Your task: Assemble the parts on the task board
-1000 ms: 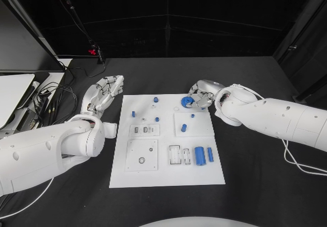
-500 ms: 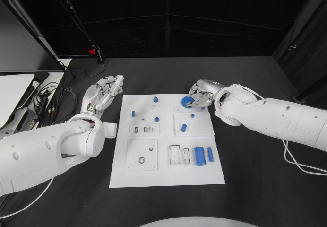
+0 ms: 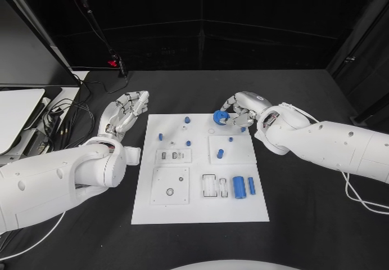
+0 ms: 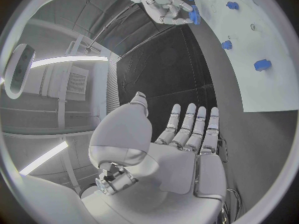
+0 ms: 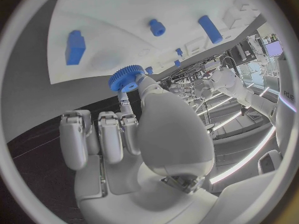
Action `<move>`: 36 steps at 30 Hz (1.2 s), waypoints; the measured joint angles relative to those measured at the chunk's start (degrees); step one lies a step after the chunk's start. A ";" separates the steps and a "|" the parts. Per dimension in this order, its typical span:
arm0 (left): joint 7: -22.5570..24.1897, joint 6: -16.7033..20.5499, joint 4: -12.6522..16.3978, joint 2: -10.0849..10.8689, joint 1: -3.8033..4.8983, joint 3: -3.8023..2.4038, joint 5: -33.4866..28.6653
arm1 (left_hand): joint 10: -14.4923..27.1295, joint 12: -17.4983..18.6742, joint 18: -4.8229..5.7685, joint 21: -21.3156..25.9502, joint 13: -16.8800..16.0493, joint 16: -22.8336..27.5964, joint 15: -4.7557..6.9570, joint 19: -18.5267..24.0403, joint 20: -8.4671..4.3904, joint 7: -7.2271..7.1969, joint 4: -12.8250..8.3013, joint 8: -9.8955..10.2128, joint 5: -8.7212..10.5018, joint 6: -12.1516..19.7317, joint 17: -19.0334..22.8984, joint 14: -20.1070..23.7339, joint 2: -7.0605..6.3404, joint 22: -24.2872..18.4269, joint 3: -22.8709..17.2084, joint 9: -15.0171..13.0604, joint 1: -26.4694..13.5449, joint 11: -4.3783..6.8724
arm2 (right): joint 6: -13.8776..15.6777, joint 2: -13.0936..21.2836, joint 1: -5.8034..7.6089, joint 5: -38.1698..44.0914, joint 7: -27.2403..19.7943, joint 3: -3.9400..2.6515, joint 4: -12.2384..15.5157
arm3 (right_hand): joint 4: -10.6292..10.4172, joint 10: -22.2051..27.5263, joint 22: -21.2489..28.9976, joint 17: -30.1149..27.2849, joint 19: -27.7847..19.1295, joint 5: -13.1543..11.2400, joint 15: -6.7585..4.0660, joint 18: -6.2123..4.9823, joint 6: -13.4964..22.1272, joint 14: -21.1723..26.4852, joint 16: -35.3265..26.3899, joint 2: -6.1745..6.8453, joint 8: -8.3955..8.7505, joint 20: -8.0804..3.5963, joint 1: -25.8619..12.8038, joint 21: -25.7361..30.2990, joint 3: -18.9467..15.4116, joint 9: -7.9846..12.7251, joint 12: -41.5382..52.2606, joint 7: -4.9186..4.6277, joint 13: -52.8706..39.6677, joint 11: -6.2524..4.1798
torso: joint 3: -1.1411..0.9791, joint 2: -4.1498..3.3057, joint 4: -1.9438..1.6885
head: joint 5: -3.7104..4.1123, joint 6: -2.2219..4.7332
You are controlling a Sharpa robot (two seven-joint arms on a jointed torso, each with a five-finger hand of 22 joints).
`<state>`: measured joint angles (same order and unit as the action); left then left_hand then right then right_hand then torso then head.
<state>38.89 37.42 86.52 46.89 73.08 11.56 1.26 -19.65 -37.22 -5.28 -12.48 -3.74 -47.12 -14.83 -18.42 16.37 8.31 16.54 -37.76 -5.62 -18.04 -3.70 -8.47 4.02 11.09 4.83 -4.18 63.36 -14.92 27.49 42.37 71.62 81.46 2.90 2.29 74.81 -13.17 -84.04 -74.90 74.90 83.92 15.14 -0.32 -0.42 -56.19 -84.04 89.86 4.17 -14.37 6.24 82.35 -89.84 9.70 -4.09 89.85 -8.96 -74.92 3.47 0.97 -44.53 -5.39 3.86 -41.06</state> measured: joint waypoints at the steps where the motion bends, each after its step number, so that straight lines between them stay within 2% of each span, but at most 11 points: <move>1: 0.00 0.00 0.00 0.01 0.00 0.00 0.00 | 0.00 0.00 0.00 0.00 0.00 0.00 0.00 0.00 0.00 0.00 0.00 0.00 0.00 0.00 0.00 0.00 0.00 0.00 0.00 0.00 0.00 0.00 | 0.43 0.05 0.06 -0.10 -0.23 0.00 0.43 | 0.00 0.00 0.00 0.00 0.00 0.00 0.00 0.00 0.00 0.00 0.00 0.00 0.09 0.00 0.00 0.00 0.00 0.00 0.00 0.00 0.00 0.00 | 0.01 0.01 0.00 | -0.09 0.05; 5: 0.00 -0.01 0.00 0.06 0.00 0.00 0.00 | 0.00 0.00 0.00 0.00 0.00 0.00 0.00 0.00 0.00 0.00 0.00 0.00 0.00 0.00 0.00 0.00 0.23 0.00 0.00 0.00 0.23 0.00 | 1.67 -0.75 0.59 -0.63 -1.12 -0.07 1.64 | 0.01 0.00 0.00 0.04 0.00 0.00 0.00 0.00 -0.03 0.00 0.00 0.00 0.29 0.00 0.00 0.00 0.00 0.00 0.00 -0.03 0.00 0.00 | 0.02 0.01 0.00 | -0.70 0.29; 9: 0.00 -0.01 -0.03 0.08 0.00 0.00 0.00 | 0.00 0.00 0.00 0.00 0.00 0.00 0.00 0.00 0.00 0.00 0.00 0.00 0.00 0.00 0.00 0.00 0.23 0.00 0.00 0.00 0.23 0.00 | 1.80 -3.41 0.89 -1.11 -1.62 -0.13 1.86 | 0.01 0.00 0.00 0.04 0.00 0.00 0.00 0.00 -0.15 0.00 0.00 0.00 0.43 0.00 0.00 0.00 -0.01 0.01 0.00 -0.15 0.00 0.00 | 0.01 -0.04 -0.01 | -1.85 0.42; 12: 0.00 -0.02 -0.07 0.02 0.00 0.00 0.00 | 0.00 0.00 0.00 0.00 0.00 0.00 0.00 0.00 0.00 0.00 0.00 0.00 0.00 0.00 0.00 0.00 0.23 0.00 0.00 0.00 0.23 0.00 | 1.34 -5.81 0.92 -1.36 -1.73 -0.12 1.60 | 0.01 0.00 0.00 0.04 0.00 0.00 0.00 0.00 -0.16 0.00 0.00 0.01 0.63 0.00 0.01 0.00 -0.01 0.04 0.00 -0.16 0.00 0.00 | 0.01 -0.10 -0.08 | -2.63 0.43; 17: 0.00 -0.02 -0.20 -0.08 0.00 0.00 0.00 | 0.00 0.00 0.00 0.00 0.00 0.00 0.00 0.00 0.00 0.00 0.00 0.00 0.00 0.00 0.00 0.00 0.23 0.00 0.00 0.00 0.23 0.00 | -0.21 -9.33 0.95 -1.24 -1.71 -0.10 0.54 | 0.01 0.00 0.00 0.04 0.00 0.00 0.00 0.00 -0.17 0.00 0.00 0.01 0.77 0.00 0.01 0.00 -0.02 0.26 0.00 -0.17 0.00 0.00 | 0.03 -0.12 -0.16 | -3.46 0.40; 25: 0.00 -0.04 -0.28 -0.24 0.01 0.00 0.00 | 0.00 -0.22 0.00 0.00 0.00 0.00 0.00 0.00 0.00 0.00 0.15 0.00 0.00 0.00 0.00 0.00 0.23 0.00 0.15 0.00 0.23 0.00 | -3.52 -12.35 0.98 0.49 -0.94 -0.10 -1.92 | 0.16 0.00 0.00 0.03 0.00 -0.01 0.01 0.00 -0.19 0.00 0.00 0.01 1.27 0.00 0.01 0.00 0.13 0.26 0.00 -0.18 0.00 0.01 | 0.04 -0.15 -0.20 | -4.21 0.06; 28: 0.00 -0.04 -0.31 -0.23 0.01 0.00 0.00 | 0.00 -0.22 0.00 0.00 0.00 0.00 0.00 0.00 0.00 0.00 0.16 0.00 0.00 0.00 0.00 0.00 0.23 0.00 0.16 -0.01 0.23 0.00 | -4.52 -12.84 0.98 1.05 -0.58 -0.10 -2.76 | 0.17 0.00 0.00 0.03 0.00 -0.01 0.01 0.00 -0.23 0.00 0.00 0.01 1.32 0.00 0.01 0.00 0.13 0.26 0.00 -0.23 0.00 0.01 | 0.05 -0.15 -0.12 | -4.41 -0.12; 36: 0.00 -0.04 -0.39 -0.30 0.01 0.00 0.00 | 0.00 -0.22 0.00 0.00 0.00 0.00 0.00 0.00 0.00 0.00 0.16 0.00 0.00 0.00 0.00 0.00 0.23 0.00 0.16 -0.01 0.23 0.00 | -6.79 -14.45 0.96 2.49 0.48 -0.10 -5.26 | 0.17 0.00 0.00 0.03 0.00 -0.19 0.01 0.00 -0.29 0.00 0.00 0.01 1.34 0.01 0.02 0.00 0.13 0.26 0.00 -0.28 0.00 0.01 | -0.05 -0.14 0.04 | -4.58 -0.47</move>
<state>38.89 37.37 86.12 46.59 73.08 11.56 1.27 -19.65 -37.44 -5.28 -12.48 -3.74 -47.12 -14.83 -18.42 16.37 8.31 16.70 -37.76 -5.62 -18.04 -3.70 -8.47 4.25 11.10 4.98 -4.19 63.59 -14.92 20.69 27.92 72.59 83.95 3.38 2.19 69.56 -13.00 -84.04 -74.90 74.93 83.92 14.95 -0.31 -0.42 -56.47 -84.04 89.86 4.18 -13.02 6.25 82.36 -89.84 9.83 -3.84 89.86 -9.24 -74.92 3.48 0.92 -44.66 -5.35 -0.72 -41.53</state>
